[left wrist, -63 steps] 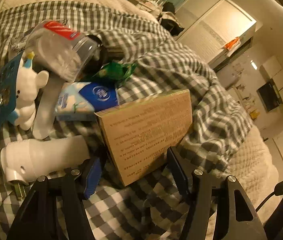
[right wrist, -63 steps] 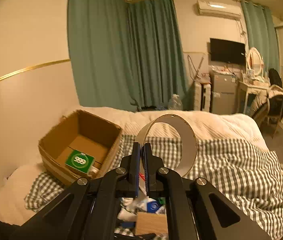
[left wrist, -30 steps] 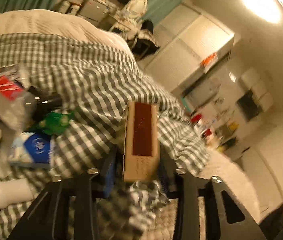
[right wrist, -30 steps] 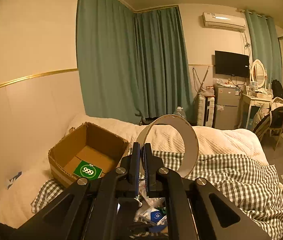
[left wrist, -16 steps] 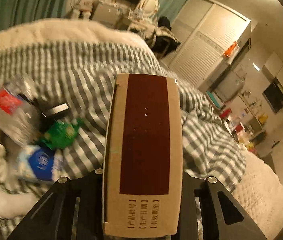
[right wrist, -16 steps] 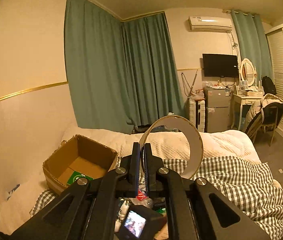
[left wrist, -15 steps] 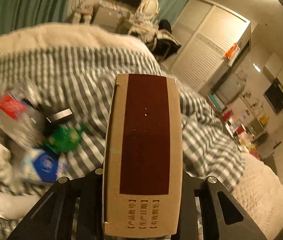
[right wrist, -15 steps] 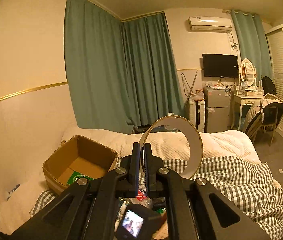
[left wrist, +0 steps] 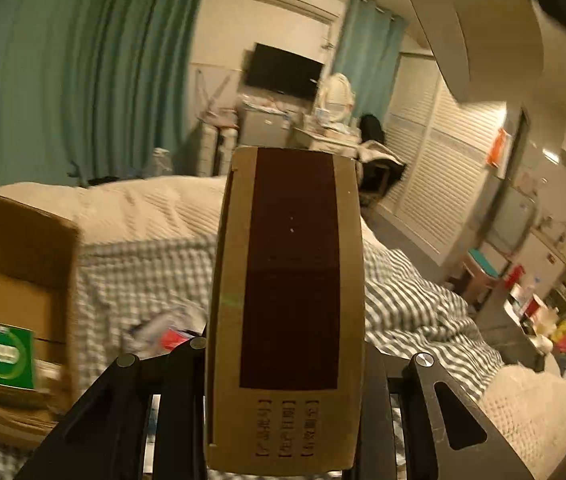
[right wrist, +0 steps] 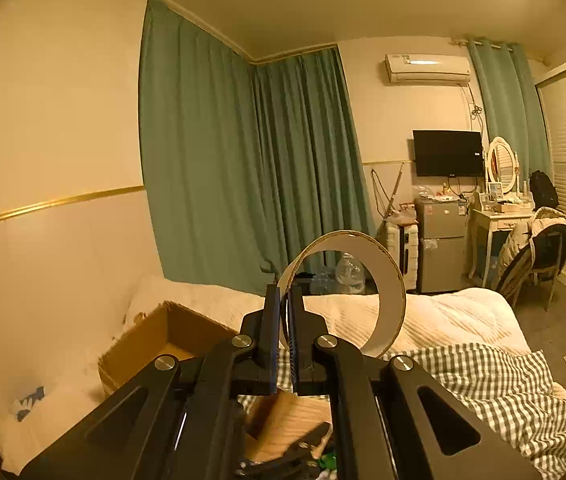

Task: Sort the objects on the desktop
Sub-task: 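Carry and release the brown box with left tool while right tool drops the tape ring into the cardboard box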

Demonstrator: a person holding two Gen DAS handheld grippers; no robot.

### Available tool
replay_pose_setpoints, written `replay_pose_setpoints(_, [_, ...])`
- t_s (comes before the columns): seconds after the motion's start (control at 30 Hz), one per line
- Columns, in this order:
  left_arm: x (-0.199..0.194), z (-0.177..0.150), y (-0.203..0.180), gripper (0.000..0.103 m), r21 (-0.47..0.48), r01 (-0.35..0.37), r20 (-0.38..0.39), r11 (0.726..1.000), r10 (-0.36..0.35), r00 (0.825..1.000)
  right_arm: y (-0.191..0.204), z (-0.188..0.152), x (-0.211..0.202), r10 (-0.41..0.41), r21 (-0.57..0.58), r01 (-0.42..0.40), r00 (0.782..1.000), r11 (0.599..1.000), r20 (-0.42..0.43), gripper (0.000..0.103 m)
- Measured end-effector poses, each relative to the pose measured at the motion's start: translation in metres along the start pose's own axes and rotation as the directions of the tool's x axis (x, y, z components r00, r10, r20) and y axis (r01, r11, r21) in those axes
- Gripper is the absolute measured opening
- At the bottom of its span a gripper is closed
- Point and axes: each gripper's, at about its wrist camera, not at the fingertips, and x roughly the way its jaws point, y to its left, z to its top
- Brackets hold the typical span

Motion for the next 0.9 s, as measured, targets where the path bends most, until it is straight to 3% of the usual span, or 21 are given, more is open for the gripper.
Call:
replay_pose_setpoints(0.13, [-0.029,0.012,0.021,0.028,0.016,-0.093,0.059,0.996,0.092,0.994,0.016,-0.001,0.014,0.029,0.005,-0.029,1.0,1.0,0.009,0.003])
replay_pose_setpoints(0.4, [-0.076,0.031,0.07,0.028,0.012,-0.243,0.145,0.97,0.239,0.96,0.054,-0.007,0.043,0.098,-0.022,-0.098,0.995,0.995,0.023,0.003])
replay_pose_setpoints(0.63, [-0.104,0.036,0.11,0.029,0.025,-0.341,0.204,0.94,0.33,0.922,0.083,-0.015,0.068,0.185,-0.019,-0.184,0.981,0.983,0.051,0.003])
replay_pose_setpoints(0.9, [-0.121,0.037,0.152,0.029,0.013,-0.414,0.228,0.91,0.4,0.888,0.118,-0.033,0.106,0.236,-0.023,-0.236,0.972,0.972,0.002,0.003])
